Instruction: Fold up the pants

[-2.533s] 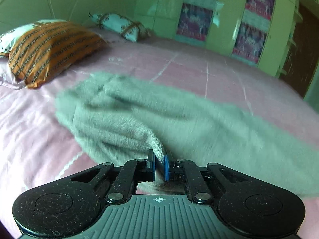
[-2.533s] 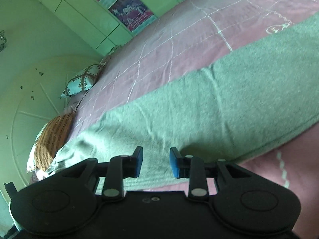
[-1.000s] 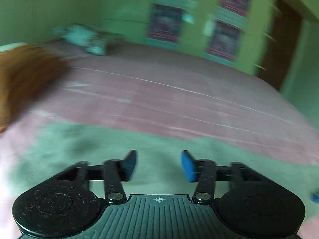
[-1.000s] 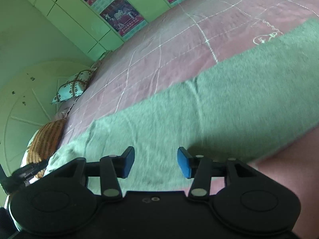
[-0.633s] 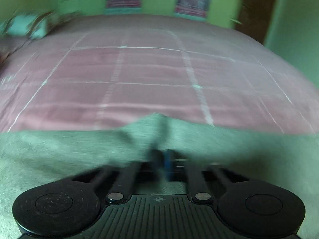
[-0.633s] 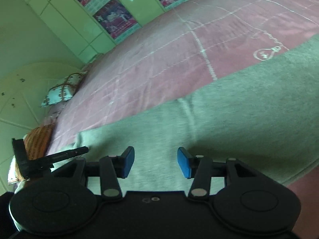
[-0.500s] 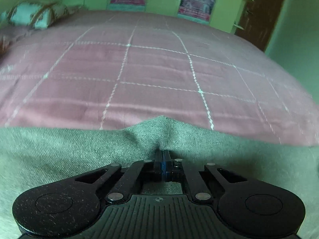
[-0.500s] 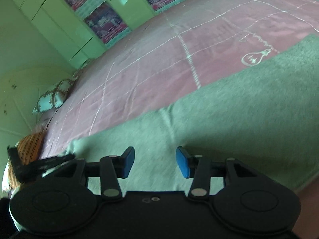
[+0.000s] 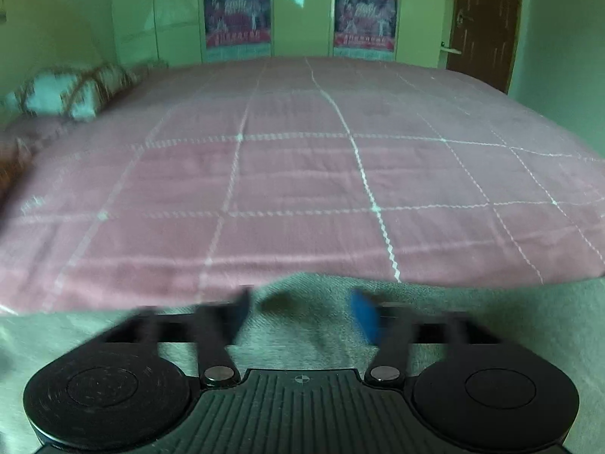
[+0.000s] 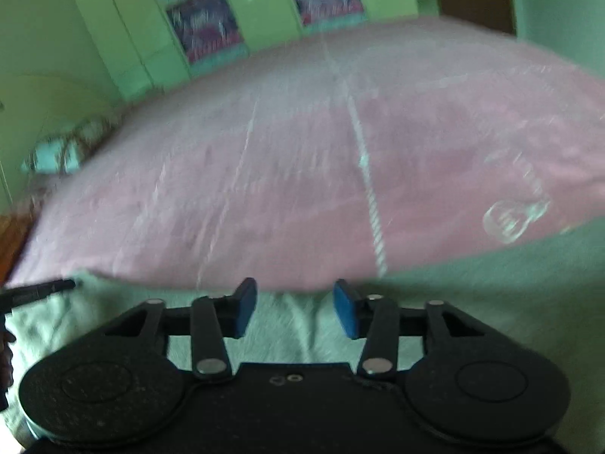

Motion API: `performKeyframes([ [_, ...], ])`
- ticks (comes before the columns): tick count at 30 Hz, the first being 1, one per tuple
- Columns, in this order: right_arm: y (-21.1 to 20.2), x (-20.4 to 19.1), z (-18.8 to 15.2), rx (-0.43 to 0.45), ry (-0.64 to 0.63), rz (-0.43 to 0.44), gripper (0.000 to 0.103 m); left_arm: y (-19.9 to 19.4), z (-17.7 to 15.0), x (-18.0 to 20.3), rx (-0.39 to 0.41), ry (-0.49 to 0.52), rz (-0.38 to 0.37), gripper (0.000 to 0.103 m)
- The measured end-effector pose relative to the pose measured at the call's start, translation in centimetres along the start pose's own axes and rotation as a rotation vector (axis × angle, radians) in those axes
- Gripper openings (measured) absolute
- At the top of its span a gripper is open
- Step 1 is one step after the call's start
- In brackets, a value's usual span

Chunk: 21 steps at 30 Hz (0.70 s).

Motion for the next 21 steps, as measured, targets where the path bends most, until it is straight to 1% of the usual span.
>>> performKeyframes([
  [2, -1.4, 0.5, -0.4, 0.009, 0.0, 0.004, 0.04, -0.8, 0.3, 0.1, 0.014, 0.026, 0.002, 0.071],
  [4, -2.5, 1.0, -0.9, 0.021, -0.006, 0.012, 0.041, -1.7, 0.4, 0.5, 0.023, 0.043, -0.001, 0.071],
  [7, -3.9, 0.4, -1.6, 0.043, -0.056, 0.029, 0.041, -3.0, 0.3, 1.4, 0.034, 0.078, 0.002, 0.071],
  [10, -4.3, -0.4, -2.3, 0.04, -0.126, 0.018, 0.04, -4.5, -0.3, 2.3, 0.029, 0.091, 0.0, 0.074],
  [11, -4.5, -0.4, -2.3, 0.046, -0.129, 0.01, 0.04, -5.0, -0.6, 2.6, 0.029, 0.096, 0.002, 0.074],
  [13, -5.5, 0.6, -2.0, 0.062, -0.069, 0.015, 0.04, -6.0, -1.4, 2.9, 0.026, 0.101, 0.012, 0.075],
  [15, -7.3, 3.0, -1.8, 0.103, 0.029, 0.008, 0.04, -7.0, -2.5, 3.0, 0.018, 0.092, 0.005, 0.077],
  [16, -8.3, 4.3, -1.8, 0.121, 0.081, 0.01, 0.04, -7.6, -3.1, 2.8, 0.016, 0.084, 0.012, 0.077],
  [18, -10.7, 7.8, -2.1, 0.155, 0.202, 0.024, 0.034, -8.5, -4.3, 1.9, 0.015, 0.058, 0.032, 0.079],
  [20, -12.6, 11.2, -2.9, 0.168, 0.313, 0.018, 0.033, -9.4, -5.8, 0.8, 0.004, 0.022, 0.051, 0.079],
  [21, -13.3, 12.6, -3.3, 0.17, 0.346, 0.006, 0.034, -9.7, -6.6, 0.2, -0.002, 0.005, 0.057, 0.079],
])
Point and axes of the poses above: each gripper's, at about its wrist camera, not at the fingertips, and y roughly the way its jaws point, x to its right, z to its top, the point moved 9 cm from there along y, roughly the way its jaws point, and after that the axes turned 1 degree about -x, right-handed, at the moved point
